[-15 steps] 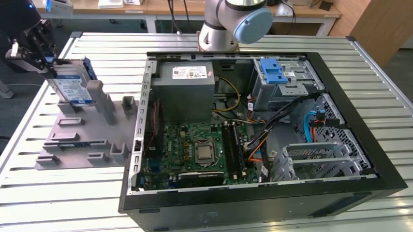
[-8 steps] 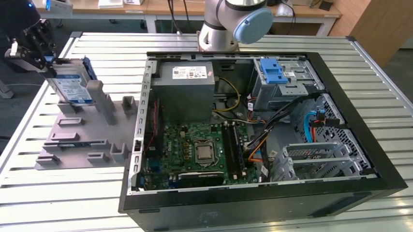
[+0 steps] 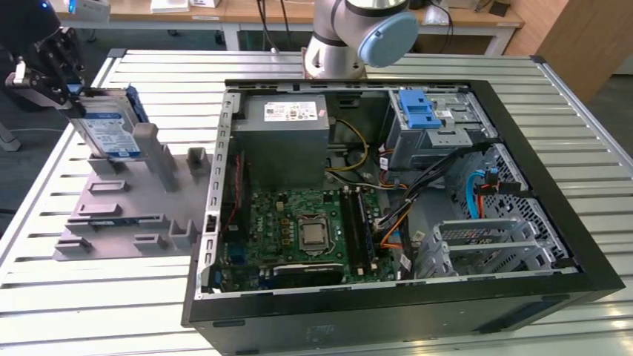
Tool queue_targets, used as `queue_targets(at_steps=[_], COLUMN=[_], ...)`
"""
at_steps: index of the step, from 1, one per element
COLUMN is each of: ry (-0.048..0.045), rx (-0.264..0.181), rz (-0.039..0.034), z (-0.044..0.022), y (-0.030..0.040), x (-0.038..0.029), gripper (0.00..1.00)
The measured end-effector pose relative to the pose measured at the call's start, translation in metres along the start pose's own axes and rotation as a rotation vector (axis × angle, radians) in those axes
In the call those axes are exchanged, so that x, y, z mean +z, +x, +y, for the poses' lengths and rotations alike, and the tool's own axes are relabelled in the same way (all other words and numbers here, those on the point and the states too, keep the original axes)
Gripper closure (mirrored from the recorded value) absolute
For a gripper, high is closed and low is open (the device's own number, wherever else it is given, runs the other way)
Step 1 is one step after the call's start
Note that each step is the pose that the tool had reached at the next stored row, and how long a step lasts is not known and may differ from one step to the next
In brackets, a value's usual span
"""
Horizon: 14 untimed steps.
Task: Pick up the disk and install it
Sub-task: 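Pick up the disk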
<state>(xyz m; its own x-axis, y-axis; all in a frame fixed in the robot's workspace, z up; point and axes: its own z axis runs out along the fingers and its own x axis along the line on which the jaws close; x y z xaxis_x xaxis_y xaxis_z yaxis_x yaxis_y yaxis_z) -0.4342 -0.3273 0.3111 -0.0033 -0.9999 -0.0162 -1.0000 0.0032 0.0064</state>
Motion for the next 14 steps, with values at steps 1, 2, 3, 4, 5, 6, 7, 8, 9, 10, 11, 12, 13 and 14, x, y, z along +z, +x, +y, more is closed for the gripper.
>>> queue_targets(at_steps=[1, 2, 3, 4, 5, 6, 7, 8, 9, 10, 11, 12, 13, 14], ry=[0.0000, 0.0000, 0.0001, 0.0000, 0.0000, 0.0000, 0.0000, 0.0000, 0.0000, 0.0000, 0.0000, 0.0000, 0.0000, 0.0000], rx=[0.000, 0.000, 0.000, 0.000, 0.000, 0.000, 0.000, 0.000, 0.000, 0.000, 0.000, 0.000, 0.000, 0.000], rz=[0.0000, 0.0000, 0.0000, 0.0000, 0.0000, 0.0000, 0.0000, 0.0000, 0.0000, 0.0000, 0.0000, 0.0000, 0.0000, 0.0000], z=[0.0000, 0.0000, 0.0000, 0.0000, 0.0000, 0.0000, 0.0000, 0.0000, 0.0000, 0.0000, 0.0000, 0.0000, 0.0000, 0.0000], y=[0.0000, 0.0000, 0.0000, 0.0000, -0.0001, 0.0000, 0.0000, 0.0000, -0.0001, -0.0001, -0.0001, -0.0001, -0.0001, -0.0001], x=[-0.0002, -0.0004, -0.0005, -0.0016, -0.0026, -0.0027, -0.0028, -0.0030, -0.0031, -0.0033, -0.0035, -0.0036, -0.0038, -0.0040], gripper=[0.64, 0.64, 0.64, 0.64, 0.64, 0.64, 0.64, 0.64, 0.64, 0.64, 0.64, 0.64, 0.64, 0.64])
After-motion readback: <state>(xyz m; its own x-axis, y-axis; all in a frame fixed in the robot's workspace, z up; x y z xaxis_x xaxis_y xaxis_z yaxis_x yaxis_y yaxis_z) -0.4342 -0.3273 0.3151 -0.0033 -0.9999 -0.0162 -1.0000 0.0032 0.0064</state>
